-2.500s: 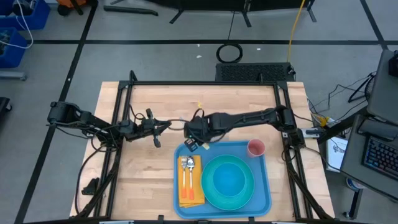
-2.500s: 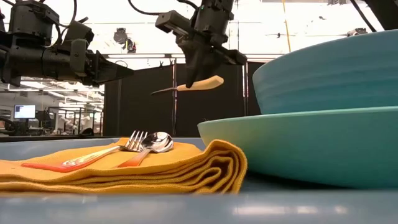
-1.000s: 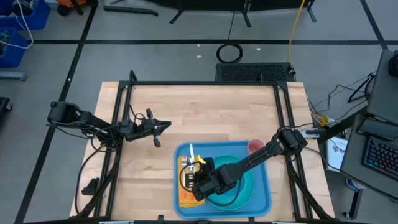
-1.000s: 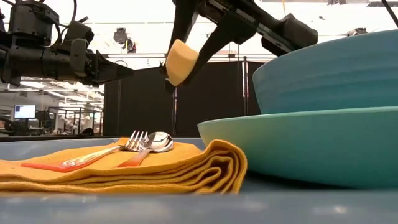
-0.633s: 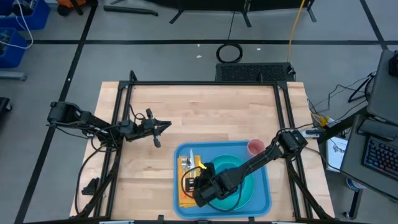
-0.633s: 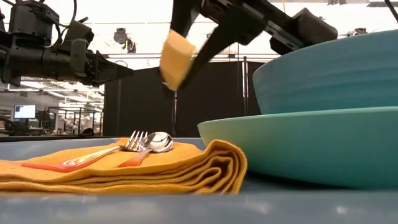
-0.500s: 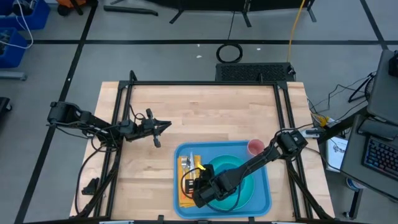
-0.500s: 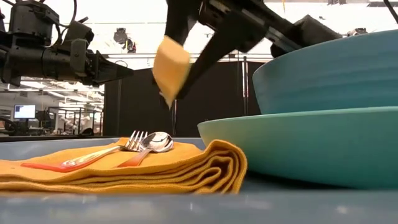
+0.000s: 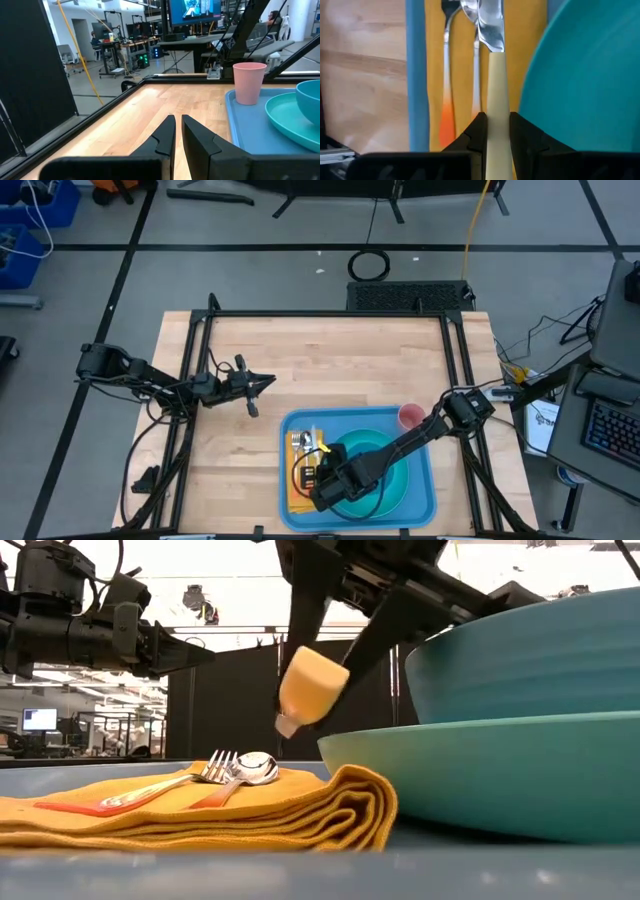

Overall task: Set up tray
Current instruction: Put the yellow table knife on the orange table napkin to the right of the orange spoon

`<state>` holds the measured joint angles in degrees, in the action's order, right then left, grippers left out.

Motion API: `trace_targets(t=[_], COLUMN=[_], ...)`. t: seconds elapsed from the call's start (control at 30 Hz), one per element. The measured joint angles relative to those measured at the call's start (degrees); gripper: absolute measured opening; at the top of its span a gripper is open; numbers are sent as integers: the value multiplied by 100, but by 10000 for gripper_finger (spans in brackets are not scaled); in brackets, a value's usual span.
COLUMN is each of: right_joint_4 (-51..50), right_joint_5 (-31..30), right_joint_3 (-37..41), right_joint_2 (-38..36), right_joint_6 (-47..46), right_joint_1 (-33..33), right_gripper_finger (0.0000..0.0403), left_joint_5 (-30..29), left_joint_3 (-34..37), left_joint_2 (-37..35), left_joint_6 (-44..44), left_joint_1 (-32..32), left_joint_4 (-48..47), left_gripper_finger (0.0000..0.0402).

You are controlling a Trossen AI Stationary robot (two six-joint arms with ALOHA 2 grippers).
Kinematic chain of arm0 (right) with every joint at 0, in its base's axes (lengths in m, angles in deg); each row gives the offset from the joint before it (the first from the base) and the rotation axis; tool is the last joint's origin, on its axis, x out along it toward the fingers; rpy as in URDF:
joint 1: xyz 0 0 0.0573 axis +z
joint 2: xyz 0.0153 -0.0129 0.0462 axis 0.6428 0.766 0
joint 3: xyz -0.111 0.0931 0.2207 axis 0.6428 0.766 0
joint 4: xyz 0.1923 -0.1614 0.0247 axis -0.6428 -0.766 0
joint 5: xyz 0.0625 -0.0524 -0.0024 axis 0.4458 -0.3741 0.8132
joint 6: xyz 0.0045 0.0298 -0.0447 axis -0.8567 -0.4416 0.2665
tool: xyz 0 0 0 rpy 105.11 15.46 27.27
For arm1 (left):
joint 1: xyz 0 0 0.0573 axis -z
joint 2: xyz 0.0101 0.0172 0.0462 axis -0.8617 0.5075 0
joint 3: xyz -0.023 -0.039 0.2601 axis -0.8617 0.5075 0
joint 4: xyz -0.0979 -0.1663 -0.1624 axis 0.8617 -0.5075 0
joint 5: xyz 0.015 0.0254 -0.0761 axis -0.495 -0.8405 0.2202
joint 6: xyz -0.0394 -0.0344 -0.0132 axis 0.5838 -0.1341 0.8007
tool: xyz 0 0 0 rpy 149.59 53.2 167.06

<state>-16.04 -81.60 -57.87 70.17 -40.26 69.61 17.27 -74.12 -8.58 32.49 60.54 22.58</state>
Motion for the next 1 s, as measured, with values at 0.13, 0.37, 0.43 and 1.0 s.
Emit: trace_targets(t=[0.13,0.37,0.43,1.0], right_joint_4=[77,928,849,-8], right_joint_5=[-14,-367,-363,298], right_joint_3=[0,0,0,0], right_joint_2=[0,-4,-4,-4], right_joint_6=[-1,235,217,110], right_joint_1=[-14,-14,-14,-90], right_gripper_finger=[42,42,42,42], left_joint_5=[0,0,0,0], left_joint_3=[0,0,0,0], left_joint_2=[0,0,0,0], left_joint_6=[0,0,0,0], left_joint_1=[0,0,0,0], left_joint_4=[0,-2,-2,-2], left_gripper_finger=[37,37,37,37])
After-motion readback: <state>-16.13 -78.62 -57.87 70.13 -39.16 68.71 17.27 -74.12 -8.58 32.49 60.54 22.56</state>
